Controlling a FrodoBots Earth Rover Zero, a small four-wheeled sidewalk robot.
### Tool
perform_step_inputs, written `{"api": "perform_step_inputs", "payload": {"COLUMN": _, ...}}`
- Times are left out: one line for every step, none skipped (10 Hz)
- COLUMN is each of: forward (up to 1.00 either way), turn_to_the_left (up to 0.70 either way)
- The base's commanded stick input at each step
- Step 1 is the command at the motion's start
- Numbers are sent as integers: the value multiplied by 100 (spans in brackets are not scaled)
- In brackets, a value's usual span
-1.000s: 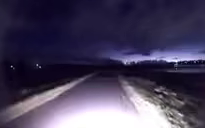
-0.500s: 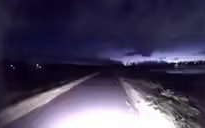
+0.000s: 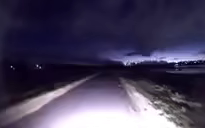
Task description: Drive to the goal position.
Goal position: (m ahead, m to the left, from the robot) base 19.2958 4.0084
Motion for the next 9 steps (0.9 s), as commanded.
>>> {"api": "perform_step_inputs", "payload": {"forward": 70, "turn_to_the_left": -1}}
{"api": "perform_step_inputs", "payload": {"forward": 70, "turn_to_the_left": -17}}
{"api": "perform_step_inputs", "payload": {"forward": 70, "turn_to_the_left": -32}}
{"api": "perform_step_inputs", "payload": {"forward": 70, "turn_to_the_left": -24}}
{"api": "perform_step_inputs", "payload": {"forward": 70, "turn_to_the_left": -11}}
{"api": "perform_step_inputs", "payload": {"forward": 70, "turn_to_the_left": 0}}
{"api": "perform_step_inputs", "payload": {"forward": 70, "turn_to_the_left": 0}}
{"api": "perform_step_inputs", "payload": {"forward": 70, "turn_to_the_left": 0}}
{"api": "perform_step_inputs", "payload": {"forward": 70, "turn_to_the_left": 0}}
